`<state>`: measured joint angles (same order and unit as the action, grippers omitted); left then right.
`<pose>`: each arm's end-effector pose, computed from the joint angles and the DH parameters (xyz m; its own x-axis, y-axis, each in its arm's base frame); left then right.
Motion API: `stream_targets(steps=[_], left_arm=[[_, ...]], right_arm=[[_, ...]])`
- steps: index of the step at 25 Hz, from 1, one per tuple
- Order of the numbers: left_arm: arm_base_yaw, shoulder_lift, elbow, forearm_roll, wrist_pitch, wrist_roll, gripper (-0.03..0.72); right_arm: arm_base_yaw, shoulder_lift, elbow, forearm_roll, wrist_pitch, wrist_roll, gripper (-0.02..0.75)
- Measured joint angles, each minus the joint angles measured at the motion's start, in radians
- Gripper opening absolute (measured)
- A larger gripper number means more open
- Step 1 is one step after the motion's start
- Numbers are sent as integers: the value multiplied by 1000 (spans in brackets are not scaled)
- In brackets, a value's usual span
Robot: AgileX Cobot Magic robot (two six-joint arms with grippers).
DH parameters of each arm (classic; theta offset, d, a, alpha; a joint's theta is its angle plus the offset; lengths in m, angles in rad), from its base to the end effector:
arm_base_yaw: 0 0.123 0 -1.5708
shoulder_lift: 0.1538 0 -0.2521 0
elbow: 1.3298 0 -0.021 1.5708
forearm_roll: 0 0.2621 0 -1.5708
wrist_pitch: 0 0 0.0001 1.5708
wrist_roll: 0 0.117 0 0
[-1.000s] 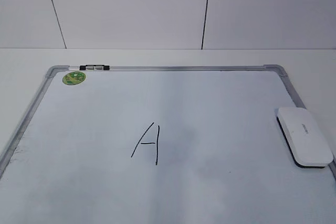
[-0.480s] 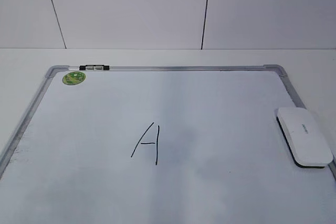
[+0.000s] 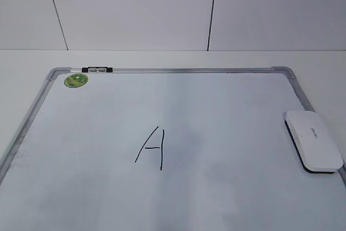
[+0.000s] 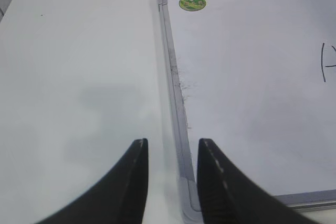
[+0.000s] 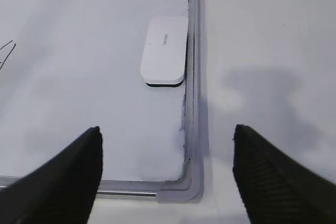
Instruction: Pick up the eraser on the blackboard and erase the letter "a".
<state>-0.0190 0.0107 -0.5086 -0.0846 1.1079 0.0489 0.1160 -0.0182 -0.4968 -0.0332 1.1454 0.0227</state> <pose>0.0591 -0.0100 0.2683 -0.4970 0.0205 -0.8675 0.0900 0.9955 -0.0281 0.0544 0.0028 0.2623 -0.5140 -0.0508 -0.8563 -0.0854 0.9963 -0.0079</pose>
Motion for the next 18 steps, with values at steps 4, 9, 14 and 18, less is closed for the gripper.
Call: stream_targets(steps=[4, 9, 14, 18], left_arm=[[15, 0, 0, 0, 0, 0, 238], [19, 0, 0, 0, 0, 0, 238], [19, 0, 0, 0, 0, 0, 235], [19, 0, 0, 0, 0, 0, 235]], right_arm=[[-27, 0, 0, 0, 0, 0, 592], [-59, 0, 0, 0, 0, 0, 592], [-72, 0, 0, 0, 0, 0, 592], [-72, 0, 0, 0, 0, 0, 592]])
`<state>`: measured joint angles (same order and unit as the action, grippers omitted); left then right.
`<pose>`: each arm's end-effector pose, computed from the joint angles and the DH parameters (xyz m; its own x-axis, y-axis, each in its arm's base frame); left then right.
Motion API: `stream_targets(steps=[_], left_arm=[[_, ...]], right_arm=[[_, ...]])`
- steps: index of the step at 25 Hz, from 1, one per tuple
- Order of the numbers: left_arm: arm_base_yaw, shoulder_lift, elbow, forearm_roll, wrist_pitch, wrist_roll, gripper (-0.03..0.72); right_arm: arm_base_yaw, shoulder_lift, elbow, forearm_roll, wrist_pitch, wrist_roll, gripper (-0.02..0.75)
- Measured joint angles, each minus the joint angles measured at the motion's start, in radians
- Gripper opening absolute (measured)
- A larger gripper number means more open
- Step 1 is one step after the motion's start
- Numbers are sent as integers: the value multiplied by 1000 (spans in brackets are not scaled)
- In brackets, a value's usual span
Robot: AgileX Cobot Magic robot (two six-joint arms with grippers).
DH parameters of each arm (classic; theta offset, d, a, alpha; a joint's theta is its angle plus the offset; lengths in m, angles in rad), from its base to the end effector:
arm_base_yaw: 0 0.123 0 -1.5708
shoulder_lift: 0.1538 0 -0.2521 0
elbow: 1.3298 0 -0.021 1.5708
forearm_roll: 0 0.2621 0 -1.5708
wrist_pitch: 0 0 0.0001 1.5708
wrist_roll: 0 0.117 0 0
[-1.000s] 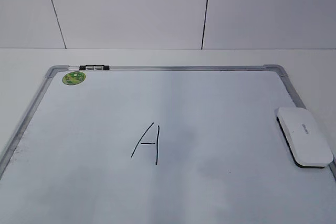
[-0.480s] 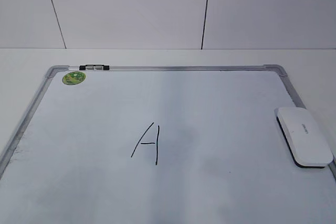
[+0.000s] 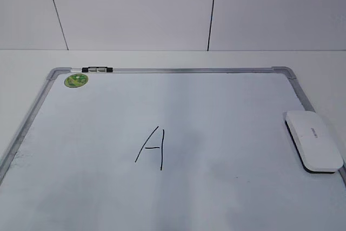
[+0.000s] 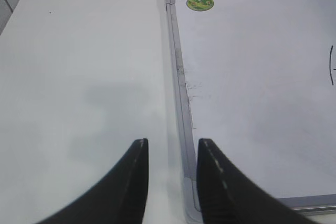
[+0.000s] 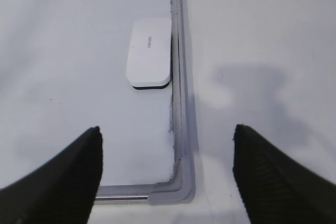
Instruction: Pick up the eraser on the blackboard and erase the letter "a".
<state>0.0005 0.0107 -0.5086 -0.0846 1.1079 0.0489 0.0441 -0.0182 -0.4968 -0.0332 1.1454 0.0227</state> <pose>0.0593 -0.0088 0.2683 -0.4973 0.0108 -0.8675 0.0706 0.9971 -0.0281 0.0545 -0.0011 0.2623 -0.5163 -0.0138 -0.8563 -0.0136 0.9999 -0.0079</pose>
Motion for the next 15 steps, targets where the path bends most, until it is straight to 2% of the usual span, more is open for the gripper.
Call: stream_targets(steps=[15], left_arm=[[0, 0, 0, 0, 0, 0, 235]], right_arm=[[0, 0, 0, 0, 0, 0, 592]])
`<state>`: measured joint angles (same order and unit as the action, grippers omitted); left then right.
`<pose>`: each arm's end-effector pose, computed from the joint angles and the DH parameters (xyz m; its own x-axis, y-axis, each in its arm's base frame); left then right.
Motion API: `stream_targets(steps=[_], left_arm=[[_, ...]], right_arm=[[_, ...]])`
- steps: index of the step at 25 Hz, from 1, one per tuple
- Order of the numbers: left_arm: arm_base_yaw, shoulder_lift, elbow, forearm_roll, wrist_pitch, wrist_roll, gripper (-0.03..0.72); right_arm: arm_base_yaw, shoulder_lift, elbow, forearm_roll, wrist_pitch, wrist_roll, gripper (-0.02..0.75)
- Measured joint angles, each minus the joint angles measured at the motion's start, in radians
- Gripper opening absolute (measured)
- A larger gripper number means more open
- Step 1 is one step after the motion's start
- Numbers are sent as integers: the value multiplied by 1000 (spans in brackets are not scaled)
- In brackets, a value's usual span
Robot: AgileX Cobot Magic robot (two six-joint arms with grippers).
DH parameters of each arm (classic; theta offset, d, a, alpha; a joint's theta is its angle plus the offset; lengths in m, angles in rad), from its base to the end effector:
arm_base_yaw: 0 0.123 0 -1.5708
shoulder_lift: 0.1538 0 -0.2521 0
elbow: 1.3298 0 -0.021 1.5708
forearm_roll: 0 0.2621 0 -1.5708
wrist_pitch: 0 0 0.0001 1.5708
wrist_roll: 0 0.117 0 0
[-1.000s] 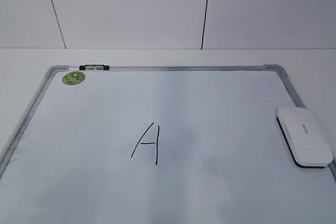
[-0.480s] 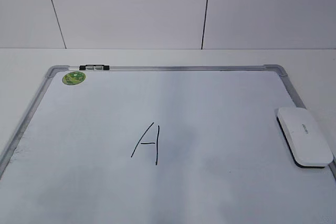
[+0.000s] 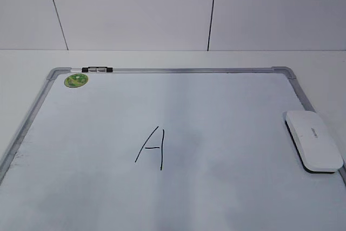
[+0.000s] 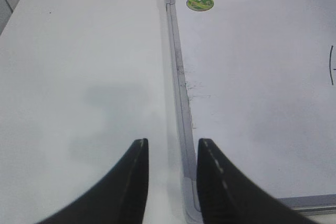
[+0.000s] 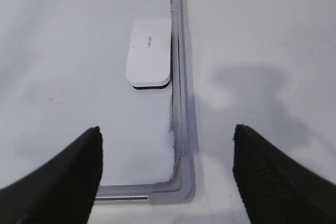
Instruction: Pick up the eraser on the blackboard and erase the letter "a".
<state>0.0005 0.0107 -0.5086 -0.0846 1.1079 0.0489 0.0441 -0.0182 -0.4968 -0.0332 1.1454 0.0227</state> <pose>0.0593 -0.0088 0.2683 -0.4973 0.0108 -0.8675 0.0706 0.9971 -0.0281 0.0545 -0.0011 0.2623 -0.5163 -0.0138 -0.8563 -0.0136 0.9999 -0.0079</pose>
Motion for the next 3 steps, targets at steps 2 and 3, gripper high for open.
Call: stream_targets(steps=[2, 3], left_arm=[[0, 0, 0, 0, 0, 0, 235], [0, 0, 0, 0, 0, 0, 235]], right_arm=[[0, 0, 0, 0, 0, 0, 592], [0, 0, 0, 0, 0, 0, 592]])
